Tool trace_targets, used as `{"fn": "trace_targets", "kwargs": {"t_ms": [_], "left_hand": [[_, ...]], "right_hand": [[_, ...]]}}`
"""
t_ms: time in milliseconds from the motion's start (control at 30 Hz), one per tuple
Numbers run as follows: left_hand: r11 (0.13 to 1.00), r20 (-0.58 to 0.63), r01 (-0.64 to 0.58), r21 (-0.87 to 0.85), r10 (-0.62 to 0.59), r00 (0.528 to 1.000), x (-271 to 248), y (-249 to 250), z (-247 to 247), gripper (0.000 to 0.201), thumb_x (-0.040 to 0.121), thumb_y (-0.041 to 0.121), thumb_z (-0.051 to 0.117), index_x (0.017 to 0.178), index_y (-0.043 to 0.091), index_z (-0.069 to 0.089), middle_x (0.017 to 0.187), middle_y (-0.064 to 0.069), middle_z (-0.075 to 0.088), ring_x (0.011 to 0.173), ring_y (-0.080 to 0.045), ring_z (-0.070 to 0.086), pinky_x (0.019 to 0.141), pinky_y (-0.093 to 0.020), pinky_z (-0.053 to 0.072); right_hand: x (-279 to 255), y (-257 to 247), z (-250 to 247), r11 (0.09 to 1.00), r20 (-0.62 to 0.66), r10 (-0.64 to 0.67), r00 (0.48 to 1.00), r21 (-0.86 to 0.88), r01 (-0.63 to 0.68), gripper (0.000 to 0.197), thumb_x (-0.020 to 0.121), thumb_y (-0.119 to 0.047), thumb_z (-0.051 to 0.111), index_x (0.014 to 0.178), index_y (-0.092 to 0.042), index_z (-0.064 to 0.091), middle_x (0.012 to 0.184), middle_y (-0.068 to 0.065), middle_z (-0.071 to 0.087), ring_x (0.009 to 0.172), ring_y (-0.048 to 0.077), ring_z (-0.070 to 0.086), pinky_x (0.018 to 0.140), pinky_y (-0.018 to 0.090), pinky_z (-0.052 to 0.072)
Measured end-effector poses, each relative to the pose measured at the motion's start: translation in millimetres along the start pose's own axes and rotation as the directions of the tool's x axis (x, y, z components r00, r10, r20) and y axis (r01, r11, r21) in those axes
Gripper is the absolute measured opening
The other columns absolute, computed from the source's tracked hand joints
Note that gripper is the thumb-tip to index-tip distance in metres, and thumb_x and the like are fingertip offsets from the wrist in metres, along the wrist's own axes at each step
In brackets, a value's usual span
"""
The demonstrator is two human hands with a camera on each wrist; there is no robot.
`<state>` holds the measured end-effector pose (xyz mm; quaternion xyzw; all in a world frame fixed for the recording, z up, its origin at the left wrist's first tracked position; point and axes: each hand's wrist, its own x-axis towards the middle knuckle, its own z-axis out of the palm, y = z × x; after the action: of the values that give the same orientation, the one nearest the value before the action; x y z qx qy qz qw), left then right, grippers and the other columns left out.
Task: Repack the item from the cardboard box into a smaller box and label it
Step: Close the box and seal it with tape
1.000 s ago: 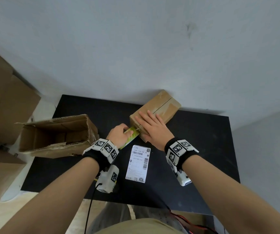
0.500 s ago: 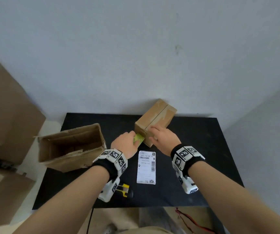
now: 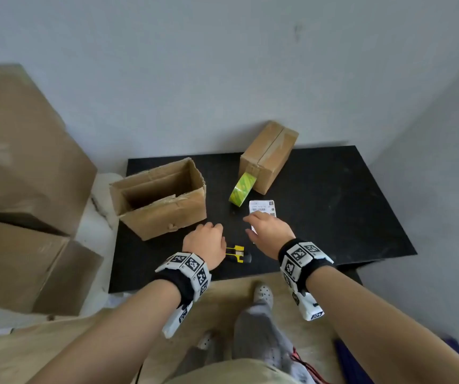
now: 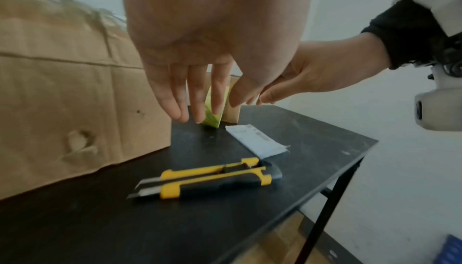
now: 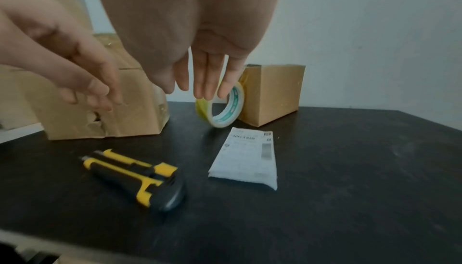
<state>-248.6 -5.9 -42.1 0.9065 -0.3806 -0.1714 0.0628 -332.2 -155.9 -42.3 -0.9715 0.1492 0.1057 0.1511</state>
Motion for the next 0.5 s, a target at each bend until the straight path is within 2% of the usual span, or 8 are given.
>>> {"fn": "trace_targets", "kwargs": {"t_ms": [200,333,500], "left_hand": [[0.999,0.080,0.039,0.030,-0.041,0.996,-34.5,-28.6,26.4,0.027,0.096,0.029,0.039,0.114,0.016,0.053,0.115,-0.004,0.055,0.108,-0.023,0.051,0.082,-0.037,0.046],[0.999,0.095,0.047,-0.002,-0.047,0.994,-43.4,-40.2,42.5,0.026,0.096,0.028,0.039,0.114,0.017,0.053,0.117,-0.003,0.054,0.109,-0.022,0.051,0.083,-0.036,0.047],[0.997,0.183,0.049,-0.059,-0.037,0.982,-52.3,-48.9,60.1,0.025,0.096,0.027,0.038,0.115,0.019,0.053,0.114,-0.001,0.052,0.109,-0.019,0.050,0.082,-0.038,0.051]], "right_hand": [[-12.7,-16.5,41.7,1.000,0.041,-0.020,0.999,-0.014,0.020,0.037,0.096,-0.024,0.044,0.132,-0.014,0.049,0.132,0.004,0.048,0.119,0.026,0.050,0.092,0.038,0.045],[-10.0,-23.6,59.4,0.997,0.055,-0.069,0.996,-0.026,0.070,0.043,0.095,-0.019,0.047,0.136,-0.010,0.044,0.140,0.008,0.043,0.124,0.027,0.045,0.101,0.037,0.037],[-2.1,-24.2,77.4,0.997,0.151,-0.049,0.987,-0.050,0.057,0.052,0.093,-0.022,0.051,0.141,-0.012,0.034,0.144,0.007,0.037,0.130,0.026,0.038,0.107,0.035,0.030]]}}
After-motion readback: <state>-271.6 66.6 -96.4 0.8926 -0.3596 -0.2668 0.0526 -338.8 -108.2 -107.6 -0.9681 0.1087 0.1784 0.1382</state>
